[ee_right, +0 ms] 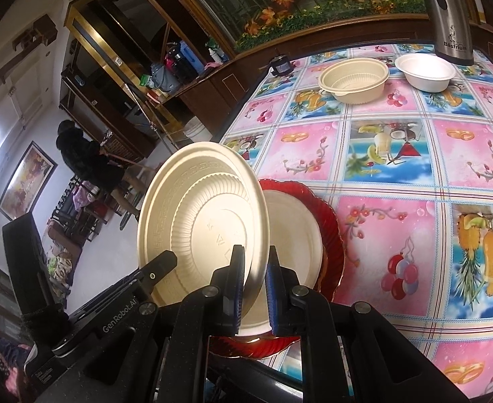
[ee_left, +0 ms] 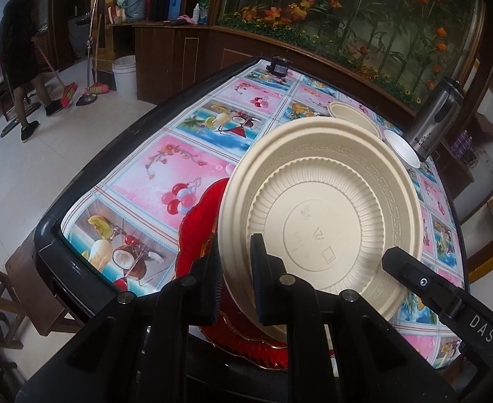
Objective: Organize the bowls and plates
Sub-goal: 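Lower the beige plate onto the white plate with both grippers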
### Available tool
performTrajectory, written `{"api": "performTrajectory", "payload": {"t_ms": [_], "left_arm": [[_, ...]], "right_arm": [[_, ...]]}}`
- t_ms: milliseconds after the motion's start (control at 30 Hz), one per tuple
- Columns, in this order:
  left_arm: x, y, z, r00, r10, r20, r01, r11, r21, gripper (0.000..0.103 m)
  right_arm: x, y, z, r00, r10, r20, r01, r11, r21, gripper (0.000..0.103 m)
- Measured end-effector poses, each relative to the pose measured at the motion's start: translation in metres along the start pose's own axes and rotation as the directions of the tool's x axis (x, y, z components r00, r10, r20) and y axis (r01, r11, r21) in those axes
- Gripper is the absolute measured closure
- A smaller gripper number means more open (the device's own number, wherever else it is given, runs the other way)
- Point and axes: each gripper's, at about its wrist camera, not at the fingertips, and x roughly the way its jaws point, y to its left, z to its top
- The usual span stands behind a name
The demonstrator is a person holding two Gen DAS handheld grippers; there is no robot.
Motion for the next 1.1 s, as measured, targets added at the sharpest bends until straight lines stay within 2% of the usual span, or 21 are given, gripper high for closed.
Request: {"api": "performTrajectory", "payload": {"t_ms": [467, 1100], "left_arm": [[0.022, -0.001, -0.004, 0.998, 0.012, -0.063, -0.010, 1.000, 0.029, 0.089], [0.029, -0.007, -0.003, 0.997, 0.037, -0.074, -0.032, 0.997, 0.073, 0.089]], "right_arm": [[0.015, -0.009, -0.004, 0.999, -0.018, -0.046, 0.019, 1.000, 0.023, 0.092], [0.027, -0.021, -0.007, 0.996, -0.030, -0.088, 0.034, 0.998, 0.049, 0.092]]}}
